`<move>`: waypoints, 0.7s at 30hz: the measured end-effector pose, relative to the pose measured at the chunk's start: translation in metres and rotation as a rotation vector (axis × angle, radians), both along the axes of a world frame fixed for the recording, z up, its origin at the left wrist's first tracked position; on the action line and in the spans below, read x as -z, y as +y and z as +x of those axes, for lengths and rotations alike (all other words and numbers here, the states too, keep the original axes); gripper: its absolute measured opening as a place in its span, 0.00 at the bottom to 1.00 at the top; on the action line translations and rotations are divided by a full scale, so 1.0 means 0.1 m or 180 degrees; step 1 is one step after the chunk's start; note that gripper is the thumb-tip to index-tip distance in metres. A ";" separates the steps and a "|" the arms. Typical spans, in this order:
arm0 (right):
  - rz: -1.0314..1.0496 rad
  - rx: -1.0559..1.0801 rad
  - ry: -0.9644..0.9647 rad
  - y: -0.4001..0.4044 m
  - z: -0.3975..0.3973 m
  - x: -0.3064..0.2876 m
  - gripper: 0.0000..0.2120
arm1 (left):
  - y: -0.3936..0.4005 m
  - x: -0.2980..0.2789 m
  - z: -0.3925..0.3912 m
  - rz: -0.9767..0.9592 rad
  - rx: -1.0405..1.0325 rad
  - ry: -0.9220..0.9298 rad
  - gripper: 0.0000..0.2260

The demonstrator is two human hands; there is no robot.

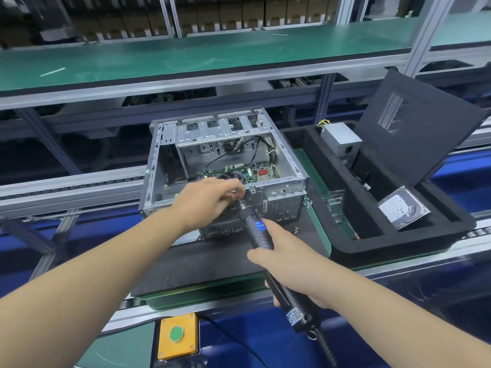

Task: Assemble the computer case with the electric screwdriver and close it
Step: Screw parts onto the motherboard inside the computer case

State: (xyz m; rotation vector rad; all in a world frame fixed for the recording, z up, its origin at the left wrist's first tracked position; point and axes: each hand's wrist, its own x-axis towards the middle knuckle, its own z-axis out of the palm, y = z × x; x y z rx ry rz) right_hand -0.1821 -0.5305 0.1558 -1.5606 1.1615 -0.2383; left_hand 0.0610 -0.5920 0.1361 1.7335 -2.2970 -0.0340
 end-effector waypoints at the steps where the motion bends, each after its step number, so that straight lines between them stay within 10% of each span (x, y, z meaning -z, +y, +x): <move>1: 0.0040 -0.0012 -0.0034 0.00 -0.01 0.00 0.23 | 0.00 0.00 0.00 0.0001 0.0012 0.0002 0.09; 21: 0.0464 0.0118 -0.0591 -0.04 -0.04 0.13 0.17 | -0.02 0.00 -0.02 0.0233 -0.0347 -0.0120 0.15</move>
